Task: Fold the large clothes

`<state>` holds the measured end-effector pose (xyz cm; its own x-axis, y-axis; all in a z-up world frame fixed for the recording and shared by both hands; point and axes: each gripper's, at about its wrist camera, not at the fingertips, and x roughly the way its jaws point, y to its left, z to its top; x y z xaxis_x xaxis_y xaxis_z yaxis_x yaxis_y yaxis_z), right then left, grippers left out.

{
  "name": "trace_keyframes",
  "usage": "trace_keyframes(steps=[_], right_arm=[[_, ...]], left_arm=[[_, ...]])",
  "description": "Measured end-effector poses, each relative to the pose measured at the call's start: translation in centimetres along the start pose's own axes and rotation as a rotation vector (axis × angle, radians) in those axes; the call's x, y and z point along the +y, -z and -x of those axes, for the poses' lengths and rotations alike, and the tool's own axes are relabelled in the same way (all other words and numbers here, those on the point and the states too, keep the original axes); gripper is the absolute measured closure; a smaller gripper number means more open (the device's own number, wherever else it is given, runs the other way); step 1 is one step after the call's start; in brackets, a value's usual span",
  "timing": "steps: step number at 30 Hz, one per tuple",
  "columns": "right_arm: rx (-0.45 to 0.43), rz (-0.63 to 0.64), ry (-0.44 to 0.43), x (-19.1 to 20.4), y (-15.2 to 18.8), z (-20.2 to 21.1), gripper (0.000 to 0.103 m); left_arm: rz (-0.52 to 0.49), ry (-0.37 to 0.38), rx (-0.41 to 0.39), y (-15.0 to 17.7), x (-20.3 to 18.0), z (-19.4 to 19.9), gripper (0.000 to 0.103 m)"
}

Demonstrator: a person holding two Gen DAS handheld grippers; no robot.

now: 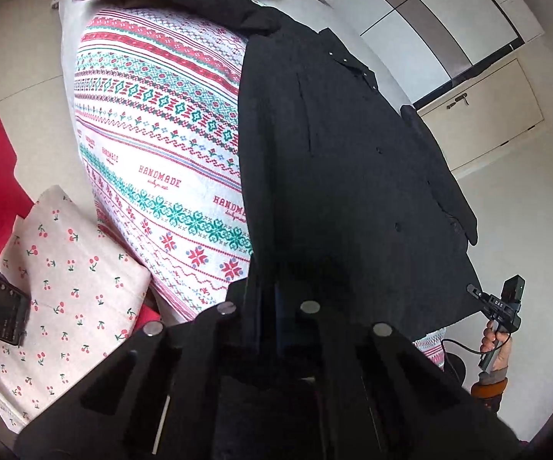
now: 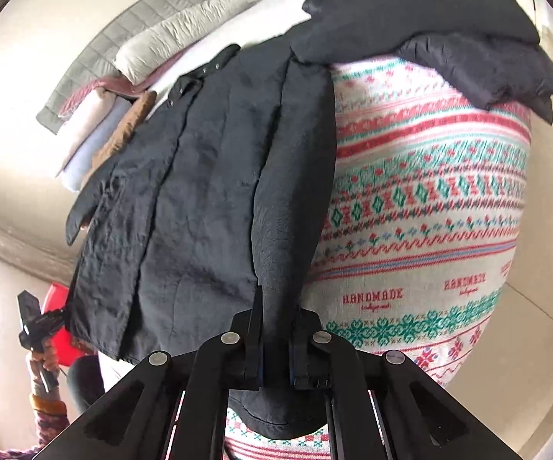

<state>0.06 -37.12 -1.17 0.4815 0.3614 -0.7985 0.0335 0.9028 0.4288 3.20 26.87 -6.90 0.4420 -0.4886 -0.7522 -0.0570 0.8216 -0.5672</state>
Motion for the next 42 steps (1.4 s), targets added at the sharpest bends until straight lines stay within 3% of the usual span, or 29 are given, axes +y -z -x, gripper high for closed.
trace_keyframes(steps=[2, 4, 6, 7, 9, 10, 11, 12, 15, 17, 20, 24, 30, 36, 42], right_arm=[[0.012, 0.027, 0.065, 0.0, -0.2, 0.2, 0.096], [0.087, 0.036, 0.125, -0.7, 0.2, -1.7, 0.096], [0.184, 0.049, 0.204, -1.4, 1.2, -4.5, 0.091], [0.178, 0.055, 0.21, -1.6, 1.5, -5.0, 0.084], [0.148, 0.036, 0.171, -2.0, 1.3, -4.1, 0.081], [0.144, 0.007, 0.154, -2.6, 1.0, -3.5, 0.073], [0.135, -0.026, 0.141, -3.1, 0.7, -2.8, 0.063], [0.115, -0.053, 0.135, -3.8, 0.1, -2.0, 0.059], [0.034, -0.105, 0.136, -5.1, -1.9, 0.7, 0.049], [-0.037, -0.143, 0.144, -5.8, -3.3, 2.6, 0.036], [-0.135, -0.191, 0.157, -6.6, -5.2, 4.7, 0.028], [-0.231, -0.265, 0.162, -8.6, -8.6, 5.9, 0.028], [-0.308, -0.358, 0.161, -12.3, -13.3, 5.3, 0.028], [-0.365, -0.448, 0.177, -16.0, -16.7, 3.1, 0.028], [-0.403, -0.486, 0.238, -18.6, -19.3, 0.3, 0.028]], left_arm=[[-0.062, -0.116, 0.061, 0.8, -0.5, -0.9, 0.097], [-0.137, -0.252, 0.121, 1.9, -0.6, -2.8, 0.096], [-0.134, -0.279, 0.143, 2.4, 0.1, -3.5, 0.092], [-0.125, -0.29, 0.136, 2.4, 0.3, -3.3, 0.09], [-0.129, -0.34, 0.093, 2.1, -0.2, -2.1, 0.086], [-0.138, -0.367, 0.063, 1.8, -0.7, -1.2, 0.081], [-0.146, -0.384, 0.037, 1.4, -1.1, -0.4, 0.064], [-0.149, -0.392, 0.009, 0.9, -1.7, 0.5, 0.045], [-0.166, -0.386, -0.084, -0.9, -3.7, 2.7, 0.029], [-0.171, -0.38, -0.114, -2.2, -5.4, 3.0, 0.021], [-0.168, -0.344, -0.144, -4.1, -7.9, 2.5, 0.019], [-0.136, -0.313, -0.167, -6.7, -11.3, 0.6, 0.014], [-0.079, -0.208, -0.165, -9.9, -15.9, -4.3, 0.007], [-0.125, -0.213, -0.155, -11.7, -19.1, -11.7, 0.007], [-0.138, -0.26, -0.151, -12.0, -18.6, -18.7, 0.007]])
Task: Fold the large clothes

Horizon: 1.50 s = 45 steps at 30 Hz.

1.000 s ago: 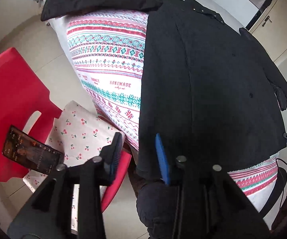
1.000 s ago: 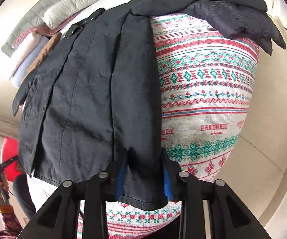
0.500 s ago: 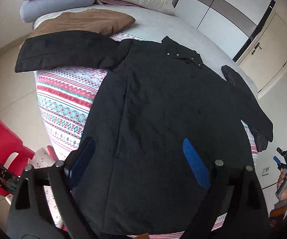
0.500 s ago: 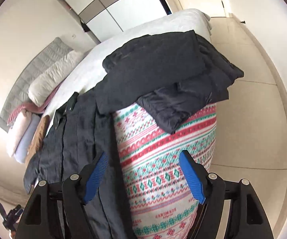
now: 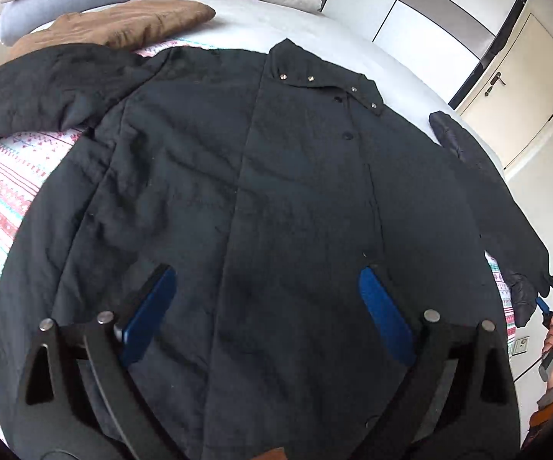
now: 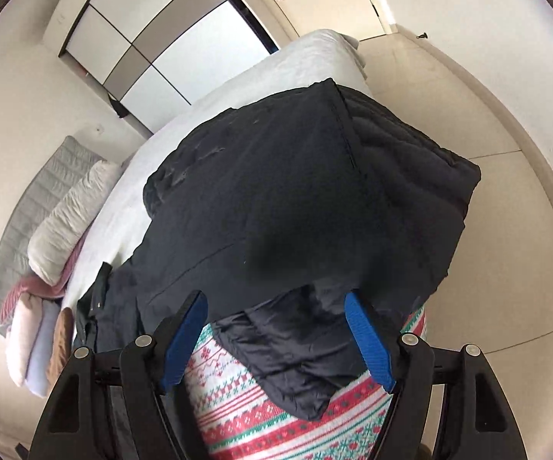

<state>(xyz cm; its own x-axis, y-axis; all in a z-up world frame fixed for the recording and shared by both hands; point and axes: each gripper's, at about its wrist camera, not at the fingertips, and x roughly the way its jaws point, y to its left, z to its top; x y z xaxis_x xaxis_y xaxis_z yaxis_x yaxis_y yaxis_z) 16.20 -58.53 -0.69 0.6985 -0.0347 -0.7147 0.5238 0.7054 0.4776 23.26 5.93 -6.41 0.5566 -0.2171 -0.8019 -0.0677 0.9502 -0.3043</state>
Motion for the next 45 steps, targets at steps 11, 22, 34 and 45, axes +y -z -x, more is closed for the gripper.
trace_keyframes(steps=[11, 22, 34, 45], right_arm=[[-0.254, -0.038, 0.05, 3.4, -1.7, 0.6, 0.091], [-0.354, 0.253, 0.005, 19.6, -2.1, 4.7, 0.094], [-0.252, 0.676, -0.227, 40.3, 8.4, 0.3, 0.094], [0.263, 0.865, -0.386, 45.1, 23.9, -12.6, 0.072]], left_arm=[[0.083, -0.02, -0.081, -0.1, 0.4, -1.4, 0.007], [-0.04, -0.187, -0.168, -1.2, -0.6, -1.0, 0.007], [0.044, -0.123, -0.179, -2.2, 1.3, 0.3, 0.007], [0.099, -0.083, -0.163, -2.7, 2.7, 0.7, 0.007]])
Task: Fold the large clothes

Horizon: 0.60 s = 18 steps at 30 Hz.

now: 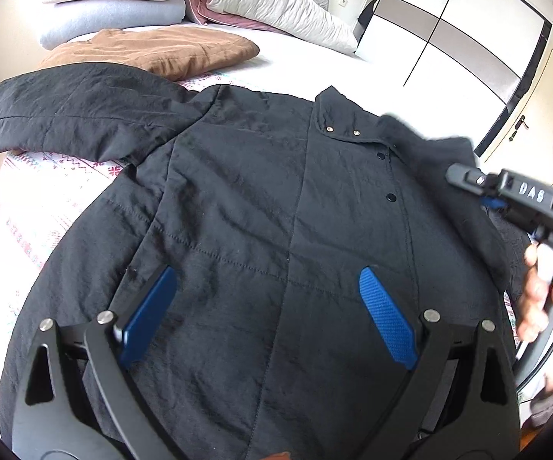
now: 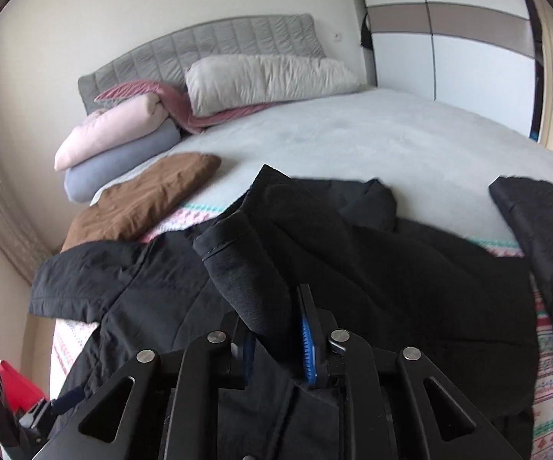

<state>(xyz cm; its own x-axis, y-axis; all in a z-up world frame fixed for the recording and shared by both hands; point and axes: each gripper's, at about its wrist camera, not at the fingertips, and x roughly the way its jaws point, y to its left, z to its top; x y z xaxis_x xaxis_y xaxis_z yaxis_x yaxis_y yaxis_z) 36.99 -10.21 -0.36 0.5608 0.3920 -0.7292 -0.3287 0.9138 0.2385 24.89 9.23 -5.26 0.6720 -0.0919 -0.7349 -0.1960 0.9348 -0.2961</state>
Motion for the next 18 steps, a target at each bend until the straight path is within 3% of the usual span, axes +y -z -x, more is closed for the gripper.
trace_keyframes(steps=[2, 6, 8, 12, 16, 18], right_arm=[[0.056, -0.016, -0.077, -0.3, 1.3, -1.3, 0.067], [0.0, -0.082, -0.145, -2.5, 2.0, 0.1, 0.058], [-0.065, -0.122, -0.075, -4.6, 1.6, 2.1, 0.056], [-0.153, -0.198, 0.18, -10.0, 1.7, 4.7, 0.056], [-0.078, -0.251, 0.399, -14.7, 4.4, 3.1, 0.056], [0.046, -0.274, 0.371, -16.5, 6.5, 0.5, 0.056]], left_arm=[[0.006, 0.01, 0.003, -0.1, 0.1, 0.1, 0.007], [0.011, 0.006, 0.002, -0.1, 0.2, 0.2, 0.007], [0.013, 0.007, 0.007, -0.1, 0.3, 0.1, 0.007], [0.013, 0.008, 0.012, -0.1, 0.2, -0.1, 0.007], [0.0, 0.003, 0.023, -0.2, 0.0, -0.4, 0.007], [-0.001, 0.01, 0.037, -0.2, -0.2, -0.6, 0.007]])
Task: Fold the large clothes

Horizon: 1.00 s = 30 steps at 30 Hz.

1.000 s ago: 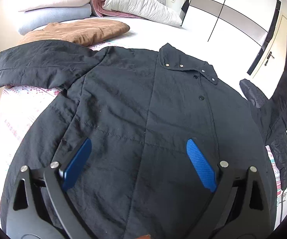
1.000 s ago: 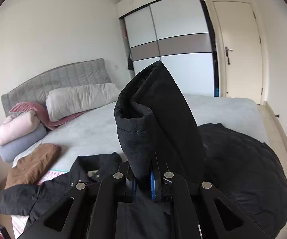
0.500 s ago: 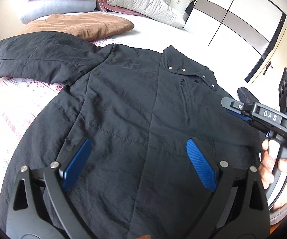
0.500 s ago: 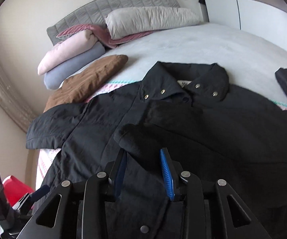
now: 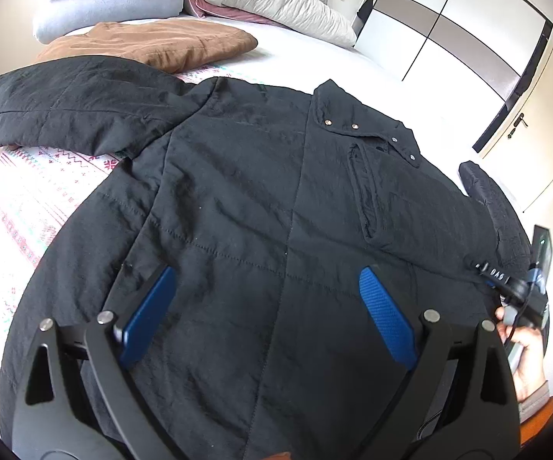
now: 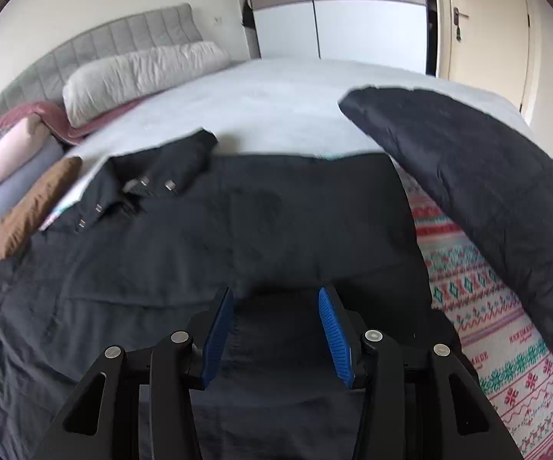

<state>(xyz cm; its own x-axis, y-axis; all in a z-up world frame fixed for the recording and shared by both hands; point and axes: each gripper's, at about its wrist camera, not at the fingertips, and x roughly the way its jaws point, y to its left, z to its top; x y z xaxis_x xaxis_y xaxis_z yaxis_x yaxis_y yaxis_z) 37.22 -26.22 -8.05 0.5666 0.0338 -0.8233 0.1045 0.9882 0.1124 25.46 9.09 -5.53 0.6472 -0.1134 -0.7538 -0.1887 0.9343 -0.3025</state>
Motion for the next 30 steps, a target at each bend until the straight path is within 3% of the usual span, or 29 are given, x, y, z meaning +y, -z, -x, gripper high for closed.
trace_keyframes(steps=[3, 6, 10, 16, 19, 23, 26, 30], right_arm=[[-0.028, 0.048, 0.019, 0.5, 0.6, 1.2, 0.056], [-0.011, 0.0, -0.063, 0.5, 0.9, 3.6, 0.054], [-0.035, 0.007, -0.098, 1.5, 2.6, 7.4, 0.037], [-0.002, 0.014, -0.141, 3.6, 5.4, 9.4, 0.032], [0.026, 0.06, -0.155, 4.7, 6.3, 10.1, 0.032], [-0.002, 0.123, -0.141, 6.1, 6.4, 11.1, 0.031], [-0.021, 0.126, -0.172, 6.6, 6.7, 11.2, 0.027], [0.021, 0.139, -0.172, 7.1, 7.3, 10.3, 0.027]], left_arm=[[-0.01, -0.007, 0.001, -0.2, 0.0, 0.1, 0.007], [-0.026, -0.043, -0.019, -0.5, 0.3, 0.5, 0.007], [-0.016, -0.09, 0.003, -1.0, 1.6, 0.4, 0.007], [0.05, -0.108, 0.05, -2.2, 6.2, 2.4, 0.007], [0.056, -0.148, 0.005, -3.3, 9.4, 4.5, 0.007], [0.154, -0.159, 0.006, -6.0, 14.9, 4.6, 0.007], [0.234, -0.118, -0.041, -7.5, 19.2, 3.4, 0.007], [0.407, -0.03, -0.071, -8.0, 25.4, 0.3, 0.007]])
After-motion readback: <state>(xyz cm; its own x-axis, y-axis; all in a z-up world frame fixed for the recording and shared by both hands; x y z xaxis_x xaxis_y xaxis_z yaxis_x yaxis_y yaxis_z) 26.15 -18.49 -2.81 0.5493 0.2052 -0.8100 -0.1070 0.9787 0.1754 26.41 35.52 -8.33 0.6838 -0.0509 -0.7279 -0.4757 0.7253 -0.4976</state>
